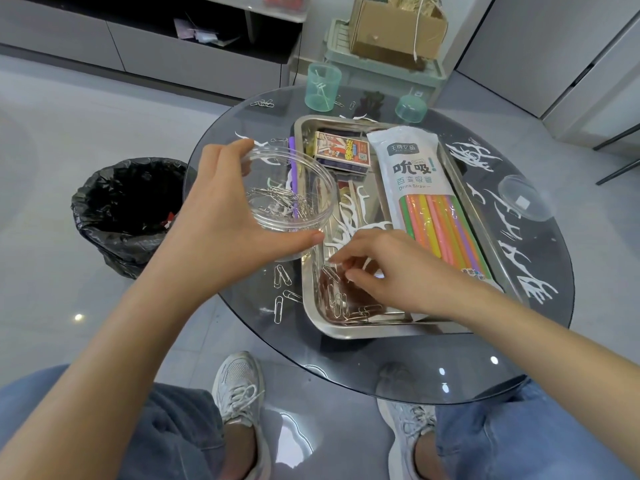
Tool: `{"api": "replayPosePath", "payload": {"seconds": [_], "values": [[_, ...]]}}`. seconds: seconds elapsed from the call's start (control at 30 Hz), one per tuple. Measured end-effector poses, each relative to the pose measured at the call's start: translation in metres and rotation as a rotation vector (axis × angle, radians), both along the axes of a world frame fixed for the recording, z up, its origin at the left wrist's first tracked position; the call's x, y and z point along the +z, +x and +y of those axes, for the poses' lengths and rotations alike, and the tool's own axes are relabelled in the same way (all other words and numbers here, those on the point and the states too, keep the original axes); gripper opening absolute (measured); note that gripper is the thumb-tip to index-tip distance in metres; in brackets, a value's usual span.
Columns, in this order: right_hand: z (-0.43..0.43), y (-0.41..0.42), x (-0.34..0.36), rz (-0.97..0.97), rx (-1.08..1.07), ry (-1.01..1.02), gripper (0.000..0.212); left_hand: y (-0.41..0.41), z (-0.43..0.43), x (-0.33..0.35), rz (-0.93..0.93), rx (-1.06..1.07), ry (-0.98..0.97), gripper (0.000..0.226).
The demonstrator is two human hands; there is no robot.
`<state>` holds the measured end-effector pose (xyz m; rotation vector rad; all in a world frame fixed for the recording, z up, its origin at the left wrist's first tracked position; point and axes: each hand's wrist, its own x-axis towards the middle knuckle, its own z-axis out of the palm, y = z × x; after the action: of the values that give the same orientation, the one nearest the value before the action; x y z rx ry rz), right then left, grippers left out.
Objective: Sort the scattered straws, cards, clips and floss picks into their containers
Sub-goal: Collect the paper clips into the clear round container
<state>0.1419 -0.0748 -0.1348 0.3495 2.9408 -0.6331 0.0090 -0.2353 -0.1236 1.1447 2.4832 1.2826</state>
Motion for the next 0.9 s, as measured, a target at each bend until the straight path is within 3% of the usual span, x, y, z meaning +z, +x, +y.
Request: {"api": "replayPosePath", "payload": {"seconds": [0.23,0.33,0.47,0.6,0.73,0.9], "values": [[0.001,0.005,0.008,-0.115,0.057,-0.077,0.021,-0.001,-0.001,0.001,0.002,0.003,0.009,0.124],[0.012,0.013,0.015,-0.155,0.014,-0.01,0.018,-0.001,-0.001,0.001,0.003,0.001,0.006,0.124],[0.012,0.022,0.013,-0.356,0.007,0.066,0.013,-0.001,-0.001,0.001,0.003,0.003,-0.001,0.124],[0.0,0.02,0.004,-0.284,-0.016,-0.011,0.016,-0.001,-0.002,0.001,0.002,0.0,-0.007,0.125],[-0.001,0.012,0.007,-0.274,0.04,-0.074,0.036,-0.002,-0.002,0.001,-0.008,0.008,-0.013,0.123],[-0.003,-0.003,0.012,-0.226,0.234,0.04,0.042,-0.002,-0.003,0.001,-0.016,0.011,0.003,0.121]]}}
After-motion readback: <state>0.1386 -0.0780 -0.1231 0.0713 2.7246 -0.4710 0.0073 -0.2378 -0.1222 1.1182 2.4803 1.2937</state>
